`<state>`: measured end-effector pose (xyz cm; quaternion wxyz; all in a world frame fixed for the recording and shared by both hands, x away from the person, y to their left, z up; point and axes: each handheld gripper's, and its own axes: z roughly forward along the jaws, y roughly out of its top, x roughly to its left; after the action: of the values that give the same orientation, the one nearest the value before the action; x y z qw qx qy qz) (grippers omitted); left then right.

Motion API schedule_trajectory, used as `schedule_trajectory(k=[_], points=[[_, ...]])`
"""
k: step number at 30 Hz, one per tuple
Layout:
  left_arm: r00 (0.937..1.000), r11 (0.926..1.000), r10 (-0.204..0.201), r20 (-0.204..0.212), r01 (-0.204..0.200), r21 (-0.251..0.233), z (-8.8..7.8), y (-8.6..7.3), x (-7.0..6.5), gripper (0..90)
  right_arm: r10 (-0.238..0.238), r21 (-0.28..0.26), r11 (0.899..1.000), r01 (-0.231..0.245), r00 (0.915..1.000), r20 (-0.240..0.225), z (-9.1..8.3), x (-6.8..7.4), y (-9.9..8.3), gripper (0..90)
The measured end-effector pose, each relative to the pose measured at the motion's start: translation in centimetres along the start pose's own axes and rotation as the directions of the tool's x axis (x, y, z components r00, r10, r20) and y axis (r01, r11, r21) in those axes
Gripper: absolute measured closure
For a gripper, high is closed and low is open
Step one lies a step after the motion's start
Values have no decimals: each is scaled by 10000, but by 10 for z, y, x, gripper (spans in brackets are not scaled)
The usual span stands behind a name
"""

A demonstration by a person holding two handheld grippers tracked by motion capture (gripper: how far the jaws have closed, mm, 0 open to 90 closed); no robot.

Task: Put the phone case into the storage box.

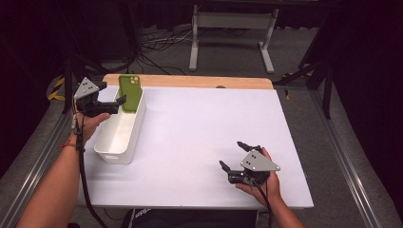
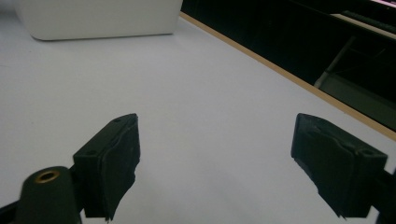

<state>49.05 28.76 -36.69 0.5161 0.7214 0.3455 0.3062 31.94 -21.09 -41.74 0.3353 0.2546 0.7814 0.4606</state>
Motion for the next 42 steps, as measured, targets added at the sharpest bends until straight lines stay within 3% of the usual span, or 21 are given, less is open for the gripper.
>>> schedule_trajectory(k=[5, 18, 24, 28, 30, 42], points=[[9991, 9993, 298, 306, -291, -228, -7, 2, -12, 66, 105, -174, 9998, -104, 9999, 61, -3, -4, 2, 166], [9945, 9968, 468, 937, -404, -691, -21, 3, -29, 43, 216, -368, 9991, -206, 9994, 271, -5, -6, 6, 160], [9929, 9951, 426, 1114, -323, -934, -28, 4, -33, 41, 192, -402, 9990, -183, 9995, 234, -6, -6, 7, 158], [9903, 9950, 616, 1246, -510, -861, -32, 4, -40, 42, 196, -429, 9989, -184, 9994, 268, -7, -7, 7, 158], [9893, 9926, 908, 1141, -806, -912, -34, 5, -45, 41, 221, -479, 9986, -209, 9995, 245, -8, -7, 7, 156], [9826, 9840, 1202, 1414, -991, -1480, -48, 4, -63, 50, 61, -537, 9985, -58, 10000, 58, -7, -2, 8, 155]])
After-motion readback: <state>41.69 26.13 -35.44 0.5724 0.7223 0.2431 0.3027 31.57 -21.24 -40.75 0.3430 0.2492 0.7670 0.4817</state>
